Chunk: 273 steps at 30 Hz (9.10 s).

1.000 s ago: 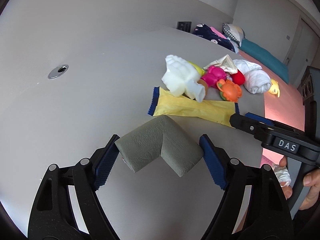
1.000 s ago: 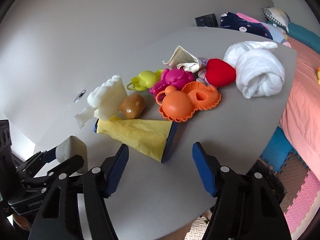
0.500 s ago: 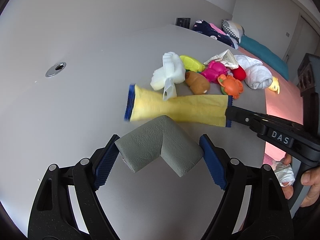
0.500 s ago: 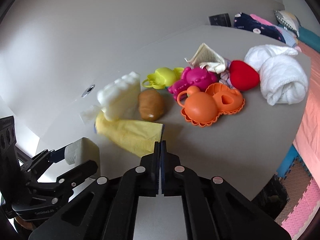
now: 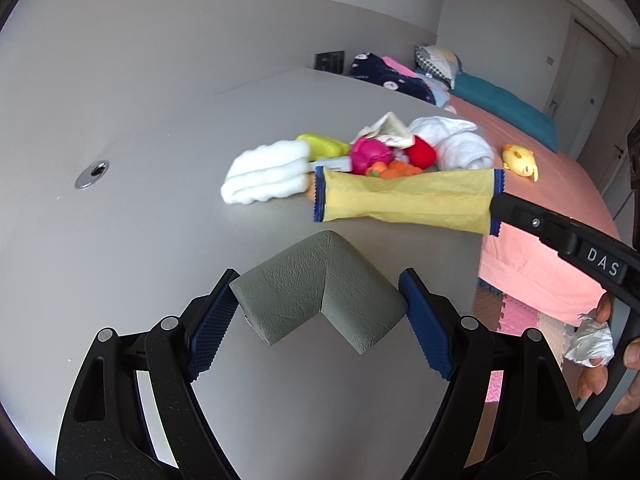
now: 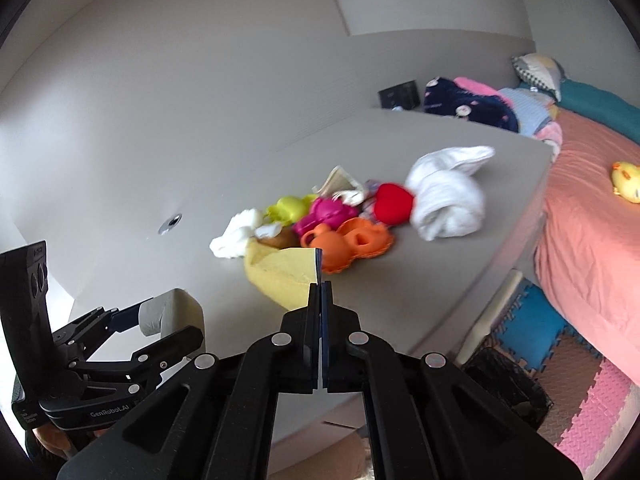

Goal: Collect trash
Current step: 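Carry both items over the black bin and open both grippers, then move both grippers back to the items on the desk, then grasp the white foam block with the left gripper while the right grasps the white towel, then carry the foam block and towel over the black bin and release both, then move both grippers back to the toys on the desk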

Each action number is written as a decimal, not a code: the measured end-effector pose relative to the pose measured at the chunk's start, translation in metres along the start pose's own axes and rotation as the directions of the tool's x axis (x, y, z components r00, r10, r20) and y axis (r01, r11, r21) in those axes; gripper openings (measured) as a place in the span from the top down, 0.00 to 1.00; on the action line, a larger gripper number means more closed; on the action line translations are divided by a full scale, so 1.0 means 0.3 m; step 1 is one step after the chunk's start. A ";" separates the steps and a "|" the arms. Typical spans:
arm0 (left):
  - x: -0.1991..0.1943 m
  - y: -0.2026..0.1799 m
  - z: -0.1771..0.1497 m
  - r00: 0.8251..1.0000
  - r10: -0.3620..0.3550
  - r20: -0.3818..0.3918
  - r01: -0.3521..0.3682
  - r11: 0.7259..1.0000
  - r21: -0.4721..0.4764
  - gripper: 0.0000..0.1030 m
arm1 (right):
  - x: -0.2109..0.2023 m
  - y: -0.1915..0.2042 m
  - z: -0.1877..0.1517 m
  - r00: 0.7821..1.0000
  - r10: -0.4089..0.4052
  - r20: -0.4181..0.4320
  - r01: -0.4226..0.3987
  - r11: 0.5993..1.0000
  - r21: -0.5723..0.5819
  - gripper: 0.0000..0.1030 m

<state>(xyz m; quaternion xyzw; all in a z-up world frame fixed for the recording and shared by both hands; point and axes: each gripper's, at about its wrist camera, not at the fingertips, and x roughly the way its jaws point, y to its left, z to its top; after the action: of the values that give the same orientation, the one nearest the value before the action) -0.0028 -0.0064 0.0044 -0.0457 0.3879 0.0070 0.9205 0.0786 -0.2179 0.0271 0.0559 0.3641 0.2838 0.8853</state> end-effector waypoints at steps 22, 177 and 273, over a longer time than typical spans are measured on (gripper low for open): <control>-0.012 -0.379 0.096 0.987 -0.159 0.030 0.150 0.970 0.192 0.24 | -0.400 -0.239 -0.021 0.974 -0.157 0.166 0.139 0.983 0.118 0.99; 0.156 0.120 0.368 0.995 0.029 0.093 0.005 0.937 -0.349 0.77 | 0.067 -0.223 0.257 0.981 -0.187 0.059 0.184 0.981 0.054 0.62; 0.390 -0.759 0.145 0.919 -0.283 -0.275 0.338 0.924 0.178 0.06 | -0.397 -0.685 -0.082 0.872 -0.487 0.039 0.445 0.824 0.351 0.25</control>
<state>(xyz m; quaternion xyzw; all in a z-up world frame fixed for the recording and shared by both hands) 0.1211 -0.2320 -0.0313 -0.0044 0.4844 -0.1890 0.8542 0.0885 -0.4563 0.0193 0.1308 0.3521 -0.0107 0.9267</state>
